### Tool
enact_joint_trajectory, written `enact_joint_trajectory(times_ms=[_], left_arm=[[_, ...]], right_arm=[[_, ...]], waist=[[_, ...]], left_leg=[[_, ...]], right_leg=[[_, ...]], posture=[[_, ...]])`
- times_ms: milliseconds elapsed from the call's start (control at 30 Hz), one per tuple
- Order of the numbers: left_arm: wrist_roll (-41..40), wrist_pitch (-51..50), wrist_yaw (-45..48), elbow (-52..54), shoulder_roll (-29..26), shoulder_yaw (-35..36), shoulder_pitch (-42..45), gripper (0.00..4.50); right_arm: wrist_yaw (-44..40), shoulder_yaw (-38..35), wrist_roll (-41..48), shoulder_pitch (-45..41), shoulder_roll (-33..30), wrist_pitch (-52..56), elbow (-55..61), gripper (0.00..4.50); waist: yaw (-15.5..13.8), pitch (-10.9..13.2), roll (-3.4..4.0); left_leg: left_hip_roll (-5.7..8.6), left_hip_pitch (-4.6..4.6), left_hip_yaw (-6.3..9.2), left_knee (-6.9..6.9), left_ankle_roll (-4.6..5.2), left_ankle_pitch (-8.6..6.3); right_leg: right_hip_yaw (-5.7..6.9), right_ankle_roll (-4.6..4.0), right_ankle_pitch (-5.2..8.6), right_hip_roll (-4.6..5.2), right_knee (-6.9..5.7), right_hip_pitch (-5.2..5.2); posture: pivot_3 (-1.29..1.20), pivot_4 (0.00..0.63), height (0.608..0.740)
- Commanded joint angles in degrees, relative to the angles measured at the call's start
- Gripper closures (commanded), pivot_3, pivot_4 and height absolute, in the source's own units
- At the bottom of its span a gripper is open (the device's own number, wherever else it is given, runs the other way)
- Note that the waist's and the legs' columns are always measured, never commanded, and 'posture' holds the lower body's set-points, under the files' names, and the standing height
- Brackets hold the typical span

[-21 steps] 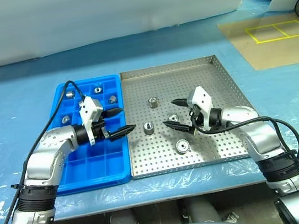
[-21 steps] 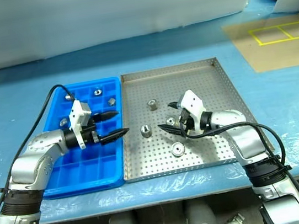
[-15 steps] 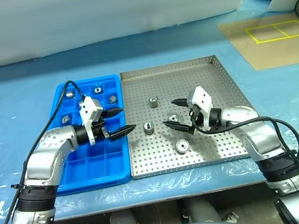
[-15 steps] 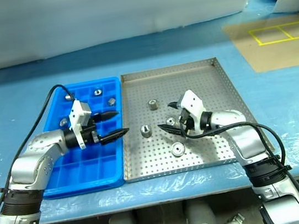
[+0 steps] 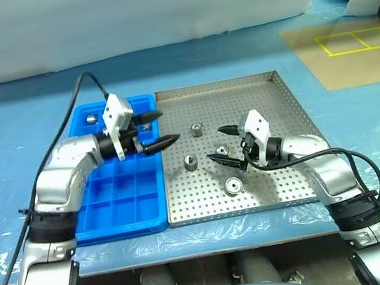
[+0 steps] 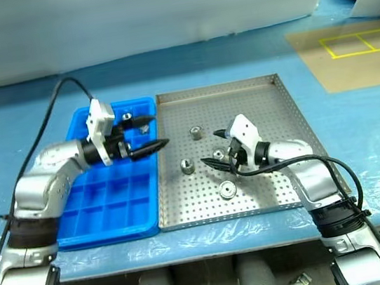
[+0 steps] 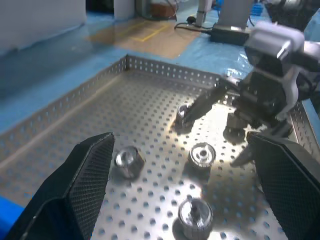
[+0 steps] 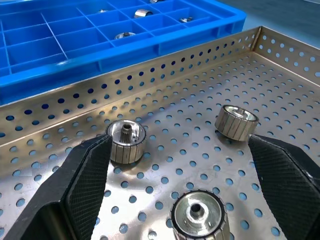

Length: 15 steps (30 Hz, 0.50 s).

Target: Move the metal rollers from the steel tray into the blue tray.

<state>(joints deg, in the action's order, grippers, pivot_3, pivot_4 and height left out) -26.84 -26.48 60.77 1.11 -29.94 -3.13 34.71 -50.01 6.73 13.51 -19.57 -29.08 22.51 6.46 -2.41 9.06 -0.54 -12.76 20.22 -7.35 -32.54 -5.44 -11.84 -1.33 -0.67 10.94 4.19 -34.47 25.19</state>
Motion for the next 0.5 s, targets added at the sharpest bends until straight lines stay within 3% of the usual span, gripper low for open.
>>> enact_joint_trajectory(times_ms=[33, 233, 500], left_arm=[[3.8, 4.48, 5.64, -5.32, 1.05, -5.77, 3.61, 0.02], [13.3, 14.97, 11.24, -23.73, 7.2, -14.71, 12.83, 0.02], [20.85, 27.11, 12.53, -46.91, 19.62, -16.96, 23.06, 0.02]], right_arm=[[-0.54, -3.44, 2.27, -1.55, -1.83, 0.52, 2.18, 0.04], [-1.27, -8.55, 4.36, 1.2, -7.54, 3.42, 7.36, 0.04], [5.3, -12.62, 6.74, 11.01, -7.28, 8.55, 18.37, 0.04]], waist=[[0.16, 0.0, 0.0], [-0.1, 0.0, 0.02], [1.42, 0.03, -0.08]], left_leg=[[0.0, 0.01, -0.01, 0.01, 0.0, 0.0], [-0.01, 0.0, -0.05, 0.01, 0.01, 0.0], [0.04, -0.08, -0.64, -0.1, 0.52, 0.01]], right_leg=[[-0.01, 0.0, 0.0, 0.0, 0.01, 0.0], [-0.07, 0.0, 0.0, -0.04, -0.03, 0.02], [-0.39, 0.19, -0.12, 0.02, 0.32, -0.24]], posture=[[-0.09, 0.15, 0.74], [-0.22, 0.15, 0.74], [-0.35, 0.15, 0.74]])
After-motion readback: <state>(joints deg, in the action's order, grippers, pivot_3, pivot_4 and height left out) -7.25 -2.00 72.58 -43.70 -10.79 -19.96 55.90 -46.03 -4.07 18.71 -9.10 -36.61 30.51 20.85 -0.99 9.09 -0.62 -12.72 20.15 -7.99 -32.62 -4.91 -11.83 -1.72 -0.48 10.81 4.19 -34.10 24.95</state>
